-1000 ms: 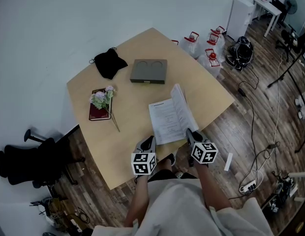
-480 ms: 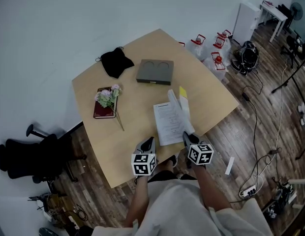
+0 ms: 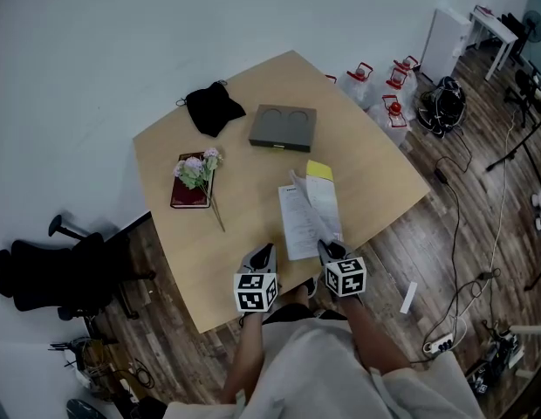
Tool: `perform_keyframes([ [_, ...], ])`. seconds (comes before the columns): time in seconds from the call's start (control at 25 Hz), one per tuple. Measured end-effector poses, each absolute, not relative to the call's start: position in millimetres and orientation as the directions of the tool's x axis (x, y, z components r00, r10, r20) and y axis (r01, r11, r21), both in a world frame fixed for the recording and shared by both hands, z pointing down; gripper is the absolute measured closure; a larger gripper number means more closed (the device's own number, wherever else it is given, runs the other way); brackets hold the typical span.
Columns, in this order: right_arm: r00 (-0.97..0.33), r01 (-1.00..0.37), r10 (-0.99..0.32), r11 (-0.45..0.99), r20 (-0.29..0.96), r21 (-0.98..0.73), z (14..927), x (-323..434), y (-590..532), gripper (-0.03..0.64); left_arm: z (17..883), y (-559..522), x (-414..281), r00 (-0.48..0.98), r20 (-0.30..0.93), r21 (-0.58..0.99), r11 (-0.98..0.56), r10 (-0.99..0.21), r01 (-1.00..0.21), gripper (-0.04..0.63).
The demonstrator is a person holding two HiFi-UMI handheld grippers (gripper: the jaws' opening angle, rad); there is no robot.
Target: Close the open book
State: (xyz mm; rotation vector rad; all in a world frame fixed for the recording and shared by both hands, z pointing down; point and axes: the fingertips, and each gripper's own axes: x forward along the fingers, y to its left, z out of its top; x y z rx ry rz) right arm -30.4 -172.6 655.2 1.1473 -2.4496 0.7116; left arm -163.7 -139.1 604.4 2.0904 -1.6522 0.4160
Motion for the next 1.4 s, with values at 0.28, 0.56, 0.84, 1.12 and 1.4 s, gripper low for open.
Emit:
perform_keyframes([
  [0.28,-0.585,-0.761,-0.571,0.632,0.576,-0.145,671.5,-55.3,-164.2,0.568,613.5,-138.0,-165.3,0.23,0.511,0.135,-0.187,-0.828,-0.973,0.572],
  [0.56,-0.574,-0.734,-0.532,0.672,0.622,-0.102,691.0,-68.1,-161.0,0.563,624.6,-134.6,-169.3,0.237,0.535,0.15,-0.185,-0.811,-0.971,0.572],
  [0.84,-0.582,-0.705,-0.486,0.701,0.652,-0.106,706.5,-75.9,-159.4,0.554,624.6,-142.9,-172.2,0.234,0.529,0.141,-0.187,-0.816,-0.972,0.572],
  [1.12,-0.58,-0.663,-0.446,0.745,0.682,-0.077,715.0,-82.0,-155.9,0.538,627.4,-149.0,-164.5,0.242,0.546,0.122,-0.21,-0.802,-0.97,0.572],
  [1.4,-0.573,-0.627,-0.419,0.778,0.704,-0.047,720.8,-86.2,-151.5,0.51,635.2,-150.4,-155.5,0.264,0.565,0.127,-0.234,-0.782,-0.964,0.572],
])
